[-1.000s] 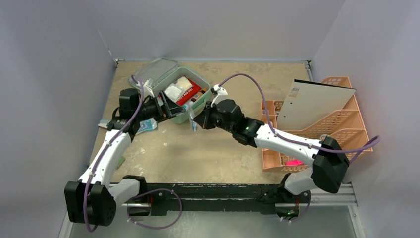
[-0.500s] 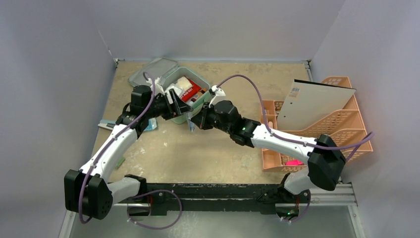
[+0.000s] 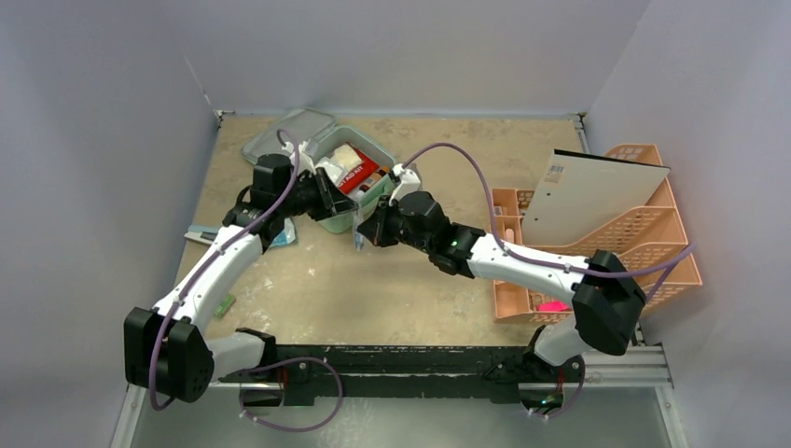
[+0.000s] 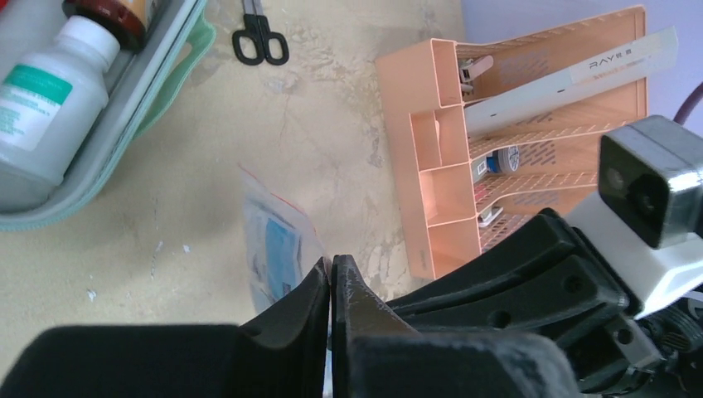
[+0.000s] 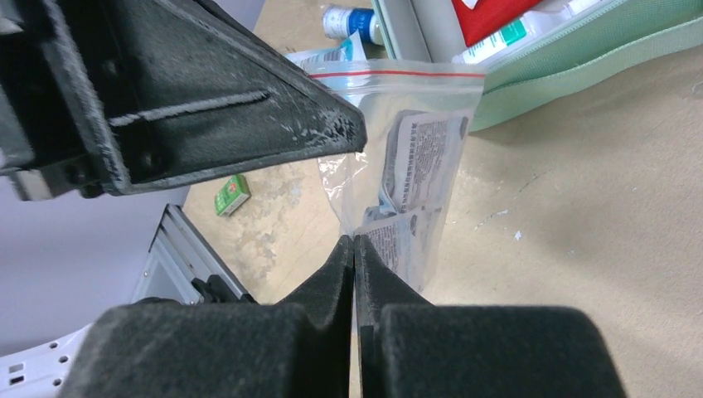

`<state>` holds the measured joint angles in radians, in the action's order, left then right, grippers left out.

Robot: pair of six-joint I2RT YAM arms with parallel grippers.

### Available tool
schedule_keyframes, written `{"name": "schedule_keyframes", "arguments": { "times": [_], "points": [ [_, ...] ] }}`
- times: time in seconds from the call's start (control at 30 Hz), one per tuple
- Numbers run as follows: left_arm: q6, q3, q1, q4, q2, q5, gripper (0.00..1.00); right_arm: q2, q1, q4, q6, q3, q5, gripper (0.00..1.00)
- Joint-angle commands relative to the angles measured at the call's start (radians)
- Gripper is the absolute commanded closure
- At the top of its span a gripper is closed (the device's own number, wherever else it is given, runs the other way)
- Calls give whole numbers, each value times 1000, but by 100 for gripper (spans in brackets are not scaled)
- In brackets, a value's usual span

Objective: Organize the medicine kit
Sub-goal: Pick up the medical item at the center of the board, then place the medical item at the medicine box.

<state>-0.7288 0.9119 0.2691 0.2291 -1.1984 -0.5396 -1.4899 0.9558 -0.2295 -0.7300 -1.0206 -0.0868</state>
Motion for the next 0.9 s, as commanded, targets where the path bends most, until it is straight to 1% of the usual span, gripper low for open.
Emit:
{"name": "schedule_keyframes", "arguments": {
  "times": [0.0, 0.1, 0.17, 0.2, 0.27, 0.4, 0.43, 0.47, 0.5, 0.53, 0.57, 0.6, 0.73, 0.87],
  "points": [
    [85, 99, 4, 17, -27, -21, 100, -14, 5, -29, 26, -33, 9, 94],
    [158, 177, 4, 75, -54, -7, 100, 12, 6, -1, 40, -29, 18, 77],
    [237, 251, 4, 135, -82, 19, 100, 50, 6, 16, 60, -15, 18, 64],
    [277, 288, 4, 169, -100, 38, 100, 74, 5, 25, 65, -3, 9, 59],
    [350, 356, 4, 235, -139, 59, 100, 123, 6, 39, 77, 25, -5, 52],
    [459, 473, 4, 325, -237, 53, 100, 211, 6, 81, 84, 63, -10, 37],
    [497, 494, 4, 338, -259, 47, 100, 227, 6, 92, 88, 66, -23, 33],
    [528, 515, 4, 346, -286, 59, 100, 244, 6, 101, 97, 70, -36, 30],
    [561, 533, 4, 351, -305, 82, 100, 256, 6, 104, 113, 73, -42, 25],
    [590, 548, 4, 354, -321, 109, 100, 269, 5, 106, 121, 78, -44, 18],
    [620, 563, 4, 355, -339, 135, 100, 279, 6, 115, 126, 81, -43, 6],
    [648, 579, 4, 358, -355, 156, 100, 289, 6, 125, 128, 83, -45, 2],
    [758, 638, 4, 360, -424, 224, 100, 315, 5, 176, 133, 100, -55, 1],
    [843, 671, 4, 351, -474, 223, 100, 336, 6, 200, 132, 119, -39, 1]
  ]
}}
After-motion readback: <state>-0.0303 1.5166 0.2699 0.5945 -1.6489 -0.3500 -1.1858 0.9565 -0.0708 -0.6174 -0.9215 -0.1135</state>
